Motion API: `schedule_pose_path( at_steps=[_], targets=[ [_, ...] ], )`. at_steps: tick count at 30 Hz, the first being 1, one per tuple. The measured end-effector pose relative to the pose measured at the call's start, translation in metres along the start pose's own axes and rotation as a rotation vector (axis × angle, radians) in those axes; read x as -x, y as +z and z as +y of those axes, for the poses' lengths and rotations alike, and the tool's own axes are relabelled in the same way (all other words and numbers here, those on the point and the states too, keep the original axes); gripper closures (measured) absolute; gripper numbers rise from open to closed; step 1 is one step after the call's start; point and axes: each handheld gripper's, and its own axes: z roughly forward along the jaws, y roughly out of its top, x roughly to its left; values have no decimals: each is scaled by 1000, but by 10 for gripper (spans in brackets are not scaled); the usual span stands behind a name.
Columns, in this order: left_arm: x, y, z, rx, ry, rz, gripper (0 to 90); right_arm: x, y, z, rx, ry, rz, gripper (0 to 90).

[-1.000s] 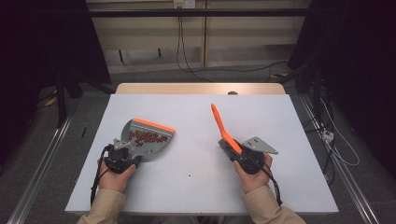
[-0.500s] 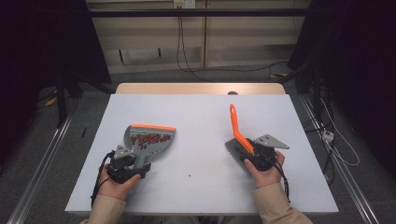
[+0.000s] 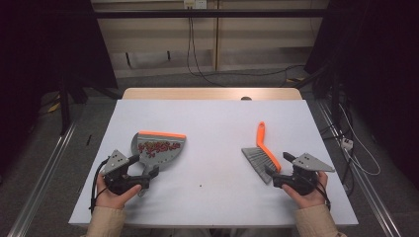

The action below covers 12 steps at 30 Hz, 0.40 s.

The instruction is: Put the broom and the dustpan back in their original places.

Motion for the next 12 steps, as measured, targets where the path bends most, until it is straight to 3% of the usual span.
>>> schedule_pose_path(
  at_steps=[12],
  targets=[
    [-6, -1, -2, 35, -10, -21, 90, 0, -7, -9, -18, 1, 59, 170]
  ],
)
